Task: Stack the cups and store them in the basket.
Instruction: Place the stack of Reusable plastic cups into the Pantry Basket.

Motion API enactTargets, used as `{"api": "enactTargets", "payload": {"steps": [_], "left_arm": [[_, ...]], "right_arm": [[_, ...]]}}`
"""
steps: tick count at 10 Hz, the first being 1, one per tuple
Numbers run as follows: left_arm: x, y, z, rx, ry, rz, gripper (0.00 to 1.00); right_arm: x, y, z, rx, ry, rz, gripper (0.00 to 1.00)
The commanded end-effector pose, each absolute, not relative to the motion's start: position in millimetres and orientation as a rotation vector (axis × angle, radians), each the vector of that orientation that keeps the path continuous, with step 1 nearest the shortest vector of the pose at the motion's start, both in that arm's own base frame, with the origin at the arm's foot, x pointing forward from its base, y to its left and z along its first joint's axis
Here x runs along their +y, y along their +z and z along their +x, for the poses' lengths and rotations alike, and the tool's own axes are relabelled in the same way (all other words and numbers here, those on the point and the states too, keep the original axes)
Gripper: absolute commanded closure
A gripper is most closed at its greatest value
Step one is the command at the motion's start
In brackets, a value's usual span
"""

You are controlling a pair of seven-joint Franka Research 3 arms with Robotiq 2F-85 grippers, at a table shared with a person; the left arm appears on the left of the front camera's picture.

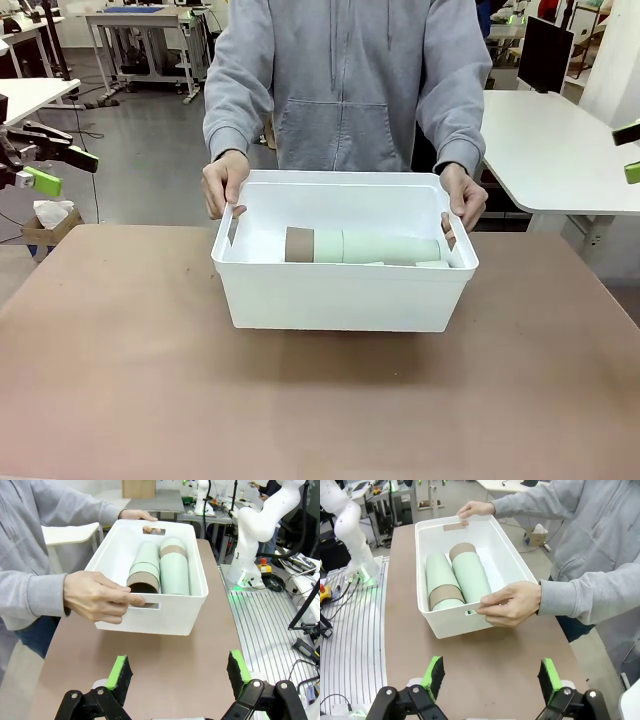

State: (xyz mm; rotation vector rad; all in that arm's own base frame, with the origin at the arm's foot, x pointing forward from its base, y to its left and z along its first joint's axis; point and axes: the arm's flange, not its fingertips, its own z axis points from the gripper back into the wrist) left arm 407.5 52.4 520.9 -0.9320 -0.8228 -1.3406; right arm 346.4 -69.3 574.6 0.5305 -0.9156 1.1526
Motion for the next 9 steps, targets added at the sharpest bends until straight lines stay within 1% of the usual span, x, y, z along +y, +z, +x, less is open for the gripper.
{"api": "enactTargets", "payload": {"steps": [1, 9], "left_arm": [[52.6, 522.9, 406.9, -0.806, -1.336, -0.931, 0.0], [52.6, 522.9, 406.9, -0.806, -1.336, -0.931, 0.0]], "right_arm": [[-70.2, 578.8, 347.8, -0.925, 1.135, 0.548, 0.0], [-70.2, 578.8, 347.8, -0.925, 1.135, 0.548, 0.0]]}}
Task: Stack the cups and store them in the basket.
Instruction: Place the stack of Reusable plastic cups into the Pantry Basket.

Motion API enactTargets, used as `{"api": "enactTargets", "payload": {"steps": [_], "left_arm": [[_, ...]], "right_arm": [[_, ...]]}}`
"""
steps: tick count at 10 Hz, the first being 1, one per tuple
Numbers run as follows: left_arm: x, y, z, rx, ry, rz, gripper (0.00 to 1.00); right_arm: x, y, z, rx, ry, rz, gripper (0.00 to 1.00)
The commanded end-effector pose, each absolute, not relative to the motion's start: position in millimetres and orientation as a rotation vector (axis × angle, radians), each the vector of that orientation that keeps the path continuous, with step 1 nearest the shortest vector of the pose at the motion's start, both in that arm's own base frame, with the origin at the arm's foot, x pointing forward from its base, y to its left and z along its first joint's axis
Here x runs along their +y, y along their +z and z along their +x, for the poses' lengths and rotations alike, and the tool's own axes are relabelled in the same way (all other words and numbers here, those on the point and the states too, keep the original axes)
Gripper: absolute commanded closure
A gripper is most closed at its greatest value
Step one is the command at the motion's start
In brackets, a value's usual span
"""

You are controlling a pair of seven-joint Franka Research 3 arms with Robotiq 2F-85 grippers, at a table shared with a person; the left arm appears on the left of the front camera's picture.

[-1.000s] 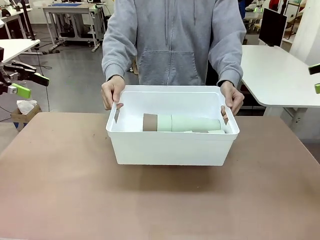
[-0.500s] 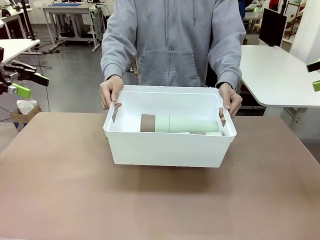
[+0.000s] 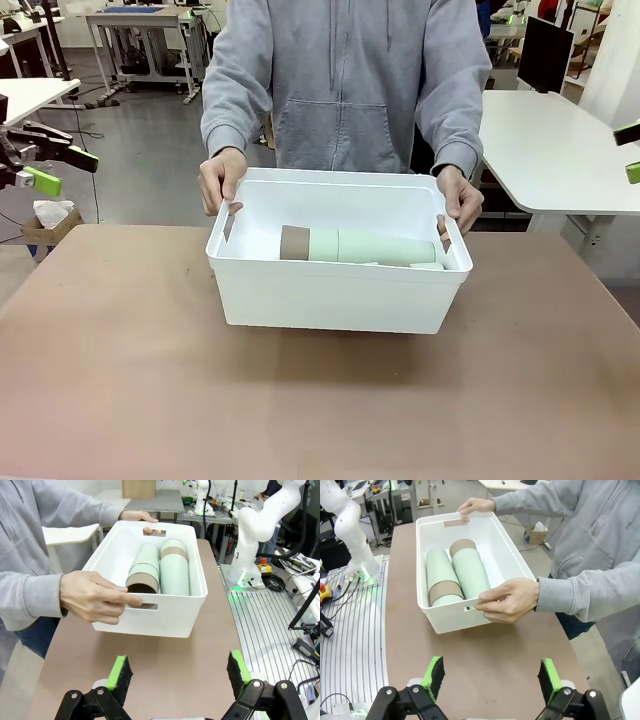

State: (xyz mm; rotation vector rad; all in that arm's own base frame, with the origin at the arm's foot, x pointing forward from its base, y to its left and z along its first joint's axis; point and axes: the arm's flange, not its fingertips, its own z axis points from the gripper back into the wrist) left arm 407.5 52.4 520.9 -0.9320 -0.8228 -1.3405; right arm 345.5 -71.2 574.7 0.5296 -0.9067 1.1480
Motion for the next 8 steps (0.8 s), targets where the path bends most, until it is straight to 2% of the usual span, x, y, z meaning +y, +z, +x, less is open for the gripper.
{"api": "enactTargets", "payload": {"steps": [1, 8], "left_arm": [[52.6, 522.9, 406.9, -0.806, -1.336, -0.931, 0.0], [52.6, 522.9, 406.9, -0.806, -1.336, -0.931, 0.0]], "right_arm": [[-70.2, 578.8, 347.8, -0.925, 1.135, 0.548, 0.0], [-70.2, 578.8, 347.8, -0.925, 1.135, 0.548, 0.0]]}}
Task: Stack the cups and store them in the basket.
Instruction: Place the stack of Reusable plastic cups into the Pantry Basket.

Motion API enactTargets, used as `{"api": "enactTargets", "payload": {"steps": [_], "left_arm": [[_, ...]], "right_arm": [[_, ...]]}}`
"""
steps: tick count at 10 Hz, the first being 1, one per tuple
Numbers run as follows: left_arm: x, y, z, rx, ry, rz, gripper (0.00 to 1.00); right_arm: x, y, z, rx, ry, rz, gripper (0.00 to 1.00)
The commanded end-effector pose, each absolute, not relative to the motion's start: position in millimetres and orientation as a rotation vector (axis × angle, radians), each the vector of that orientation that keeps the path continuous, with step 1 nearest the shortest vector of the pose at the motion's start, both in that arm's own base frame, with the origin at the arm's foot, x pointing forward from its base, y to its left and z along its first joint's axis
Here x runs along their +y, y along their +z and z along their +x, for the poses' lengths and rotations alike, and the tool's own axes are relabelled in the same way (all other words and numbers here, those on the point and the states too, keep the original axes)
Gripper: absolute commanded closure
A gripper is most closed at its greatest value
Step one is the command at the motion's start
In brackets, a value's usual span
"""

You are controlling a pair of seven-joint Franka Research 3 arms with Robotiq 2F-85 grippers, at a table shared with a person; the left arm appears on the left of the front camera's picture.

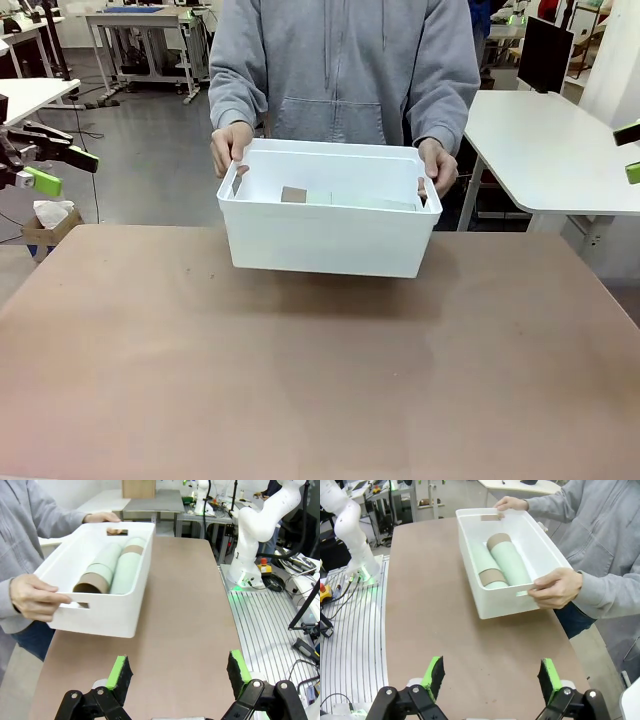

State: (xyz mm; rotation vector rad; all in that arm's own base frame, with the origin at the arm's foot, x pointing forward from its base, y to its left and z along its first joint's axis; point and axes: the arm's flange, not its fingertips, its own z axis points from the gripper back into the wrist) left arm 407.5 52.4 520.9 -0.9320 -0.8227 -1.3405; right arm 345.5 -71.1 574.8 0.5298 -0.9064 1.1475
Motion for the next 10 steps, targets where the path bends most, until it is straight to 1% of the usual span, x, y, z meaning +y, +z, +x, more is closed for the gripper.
{"api": "enactTargets", "payload": {"steps": [1, 10], "left_arm": [[52.6, 522.9, 406.9, -0.806, -1.336, -0.931, 0.0], [52.6, 522.9, 406.9, -0.806, -1.336, -0.931, 0.0]], "right_arm": [[-70.2, 578.8, 347.8, -0.925, 1.135, 0.548, 0.0], [-70.2, 578.8, 347.8, -0.925, 1.135, 0.548, 0.0]]}}
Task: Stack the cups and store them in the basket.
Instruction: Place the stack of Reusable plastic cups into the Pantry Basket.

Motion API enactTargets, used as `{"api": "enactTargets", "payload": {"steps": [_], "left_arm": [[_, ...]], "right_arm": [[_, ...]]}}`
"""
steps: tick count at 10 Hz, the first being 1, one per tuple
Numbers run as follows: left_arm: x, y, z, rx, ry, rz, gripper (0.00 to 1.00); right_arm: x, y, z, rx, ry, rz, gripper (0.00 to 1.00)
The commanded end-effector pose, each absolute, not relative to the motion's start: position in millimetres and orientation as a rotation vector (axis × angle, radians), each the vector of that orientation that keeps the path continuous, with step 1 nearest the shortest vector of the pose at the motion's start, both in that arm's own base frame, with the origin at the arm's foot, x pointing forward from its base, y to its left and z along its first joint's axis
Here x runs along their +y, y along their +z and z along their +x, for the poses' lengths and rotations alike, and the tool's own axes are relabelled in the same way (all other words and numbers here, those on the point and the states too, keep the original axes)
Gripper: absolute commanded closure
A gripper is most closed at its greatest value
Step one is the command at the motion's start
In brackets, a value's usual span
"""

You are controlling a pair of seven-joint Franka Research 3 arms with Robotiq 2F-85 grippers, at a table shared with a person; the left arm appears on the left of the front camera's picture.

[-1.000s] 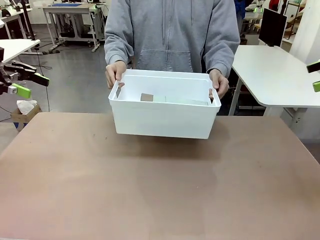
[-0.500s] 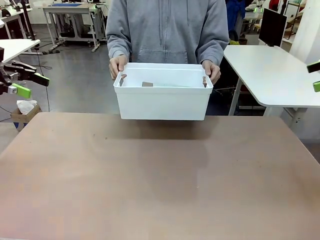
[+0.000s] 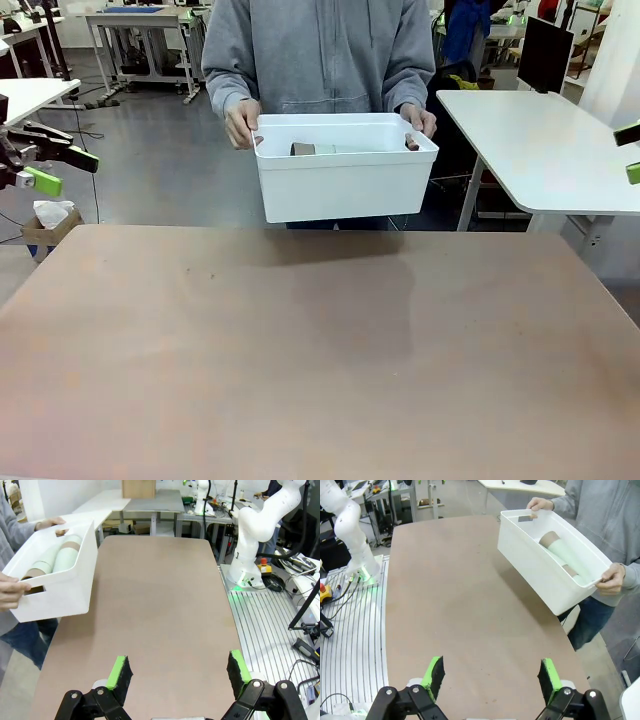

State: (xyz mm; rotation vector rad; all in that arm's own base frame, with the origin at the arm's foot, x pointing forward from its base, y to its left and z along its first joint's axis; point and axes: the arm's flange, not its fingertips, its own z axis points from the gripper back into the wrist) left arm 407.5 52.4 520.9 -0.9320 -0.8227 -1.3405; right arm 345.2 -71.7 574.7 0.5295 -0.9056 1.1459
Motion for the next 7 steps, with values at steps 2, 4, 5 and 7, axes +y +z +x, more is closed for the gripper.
{"api": "enactTargets", "payload": {"steps": [2, 4, 5, 7], "left_arm": [[52.6, 522.9, 406.9, -0.806, -1.336, -0.931, 0.0], [52.6, 522.9, 406.9, -0.806, -1.336, -0.931, 0.0], [52.6, 522.9, 406.9, -0.806, -1.336, -0.931, 0.0], [52.6, 522.9, 406.9, -0.806, -1.336, -0.931, 0.0]], "right_arm": [[-70.2, 578.8, 347.8, -0.925, 1.135, 0.548, 0.0], [-70.2, 578.8, 347.8, -0.925, 1.135, 0.548, 0.0], [-70.2, 578.8, 347.8, -0.925, 1.135, 0.548, 0.0], [-70.2, 578.8, 347.8, -0.925, 1.135, 0.548, 0.0]]}}
